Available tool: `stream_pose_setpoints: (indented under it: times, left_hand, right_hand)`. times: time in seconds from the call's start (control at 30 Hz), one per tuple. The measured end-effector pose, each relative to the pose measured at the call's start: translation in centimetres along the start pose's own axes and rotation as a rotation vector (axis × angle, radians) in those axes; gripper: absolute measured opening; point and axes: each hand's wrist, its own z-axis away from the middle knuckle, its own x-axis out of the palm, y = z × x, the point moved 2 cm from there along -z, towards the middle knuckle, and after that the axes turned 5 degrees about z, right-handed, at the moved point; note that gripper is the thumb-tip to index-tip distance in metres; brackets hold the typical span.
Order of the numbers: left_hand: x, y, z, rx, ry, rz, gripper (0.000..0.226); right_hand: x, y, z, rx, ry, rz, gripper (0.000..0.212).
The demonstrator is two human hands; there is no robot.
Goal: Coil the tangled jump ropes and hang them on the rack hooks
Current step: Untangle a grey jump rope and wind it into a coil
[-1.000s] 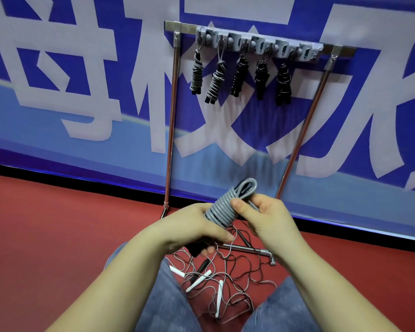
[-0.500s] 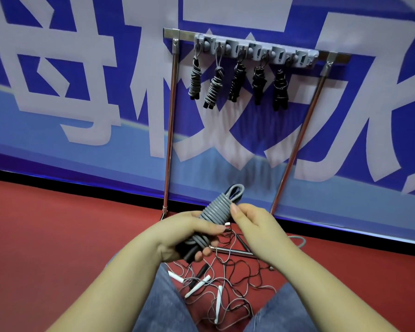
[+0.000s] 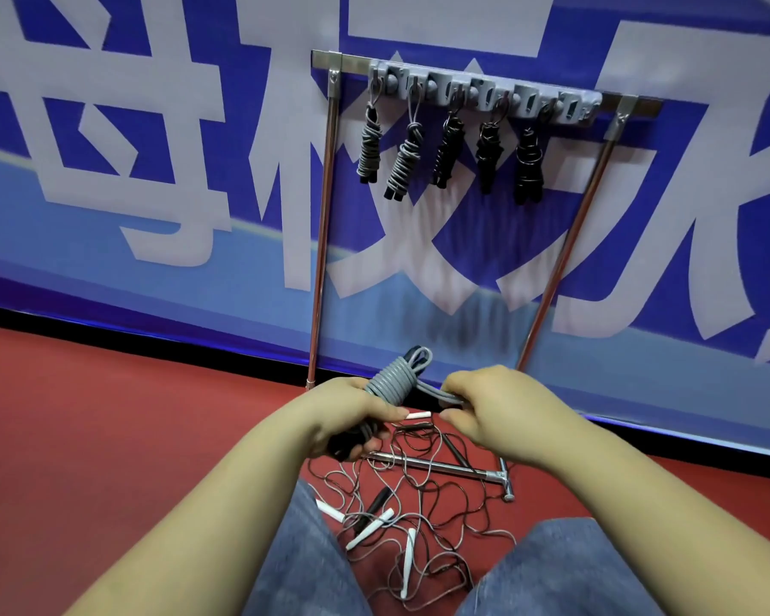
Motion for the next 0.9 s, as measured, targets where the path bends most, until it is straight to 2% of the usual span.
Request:
stream_pose_setpoints:
  times: [0.07, 0.17, 0.3, 0.53, 0.63, 0.77, 0.9]
  left_hand:
    - [-0.2, 0.3, 0.2, -0.045, -0.036, -0.159, 0.019]
    - [-0.6, 0.7, 0.9, -0.145, -0.195, -0.329, 0.019]
    - [-0.5, 1.2, 2.0, -0.157, -0.408, -0.378, 0.019]
    - [0.6, 1.8, 3.3, 0.0, -0.624, -0.276, 0.024]
    - [1.1, 2.1, 3.4, 0.102, -0.711, -0.132, 0.031]
    - [1.3, 1.5, 3.1, 0.195, -0.763, 0.083, 0.047]
    - [1.0, 0.7, 2.6, 0.231, -0.783, 0.253, 0.042]
  right_hand:
    - [-1.0, 0.2, -0.4, -0.042, 0.023, 0.012, 0.017]
    - [-2.3, 0.6, -1.1, -0.108, 0.017, -0.039, 0.02]
    - [-3.0, 1.1, -1.9, -0.13, -0.024, -0.295, 0.019]
    - [-2.1, 1.6, -1.6, -0.017, -0.265, -1.063, 0.006]
    - [-1.1, 1.0, -1.3, 0.068, -0.254, -1.405, 0.016]
    - [-0.1, -0.1, -1.2, 0.138, -0.109, -1.537, 0.02]
    - [-0.6, -1.0, -0.2, 0.108, 0.043, -1.474, 0.037]
